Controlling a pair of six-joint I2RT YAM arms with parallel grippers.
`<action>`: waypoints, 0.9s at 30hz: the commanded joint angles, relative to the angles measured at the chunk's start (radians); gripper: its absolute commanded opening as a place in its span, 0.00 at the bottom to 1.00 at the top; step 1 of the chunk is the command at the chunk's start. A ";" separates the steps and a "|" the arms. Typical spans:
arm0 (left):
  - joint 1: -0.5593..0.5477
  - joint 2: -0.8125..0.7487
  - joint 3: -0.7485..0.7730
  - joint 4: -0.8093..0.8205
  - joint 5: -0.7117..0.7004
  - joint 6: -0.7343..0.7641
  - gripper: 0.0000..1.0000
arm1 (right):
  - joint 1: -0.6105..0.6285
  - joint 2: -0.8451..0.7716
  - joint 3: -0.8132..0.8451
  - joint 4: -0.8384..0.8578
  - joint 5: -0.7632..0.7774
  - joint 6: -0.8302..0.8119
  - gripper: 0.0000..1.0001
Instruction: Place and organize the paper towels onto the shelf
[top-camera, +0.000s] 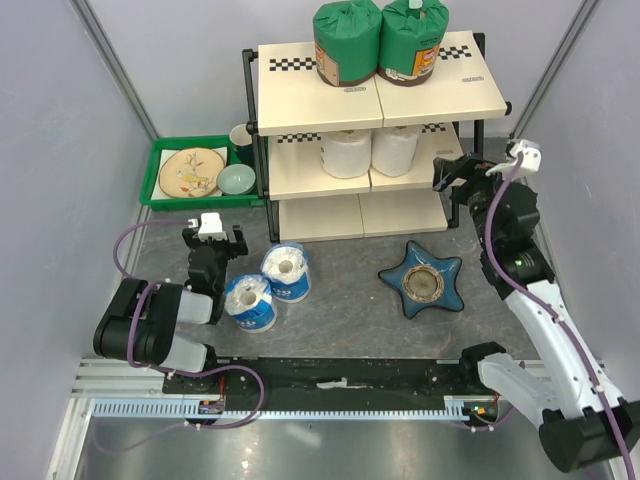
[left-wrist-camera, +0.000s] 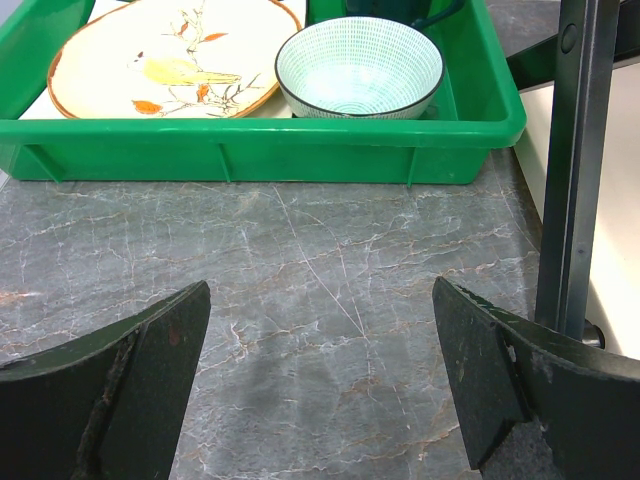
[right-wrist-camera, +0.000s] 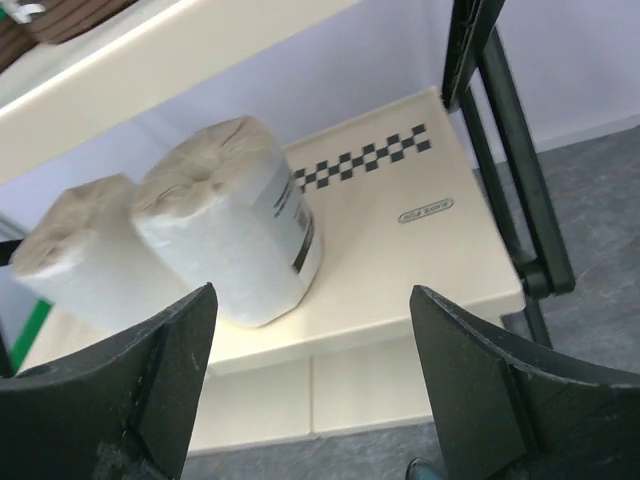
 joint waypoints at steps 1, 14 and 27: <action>0.006 0.003 0.015 0.044 0.002 0.011 0.99 | 0.019 -0.041 -0.008 -0.162 -0.151 0.085 0.85; 0.006 0.003 0.015 0.043 0.002 0.009 0.99 | 0.770 0.173 -0.047 -0.204 0.127 0.216 0.86; 0.006 0.001 0.015 0.043 0.002 0.011 0.99 | 0.878 0.549 0.019 -0.016 0.253 0.359 0.91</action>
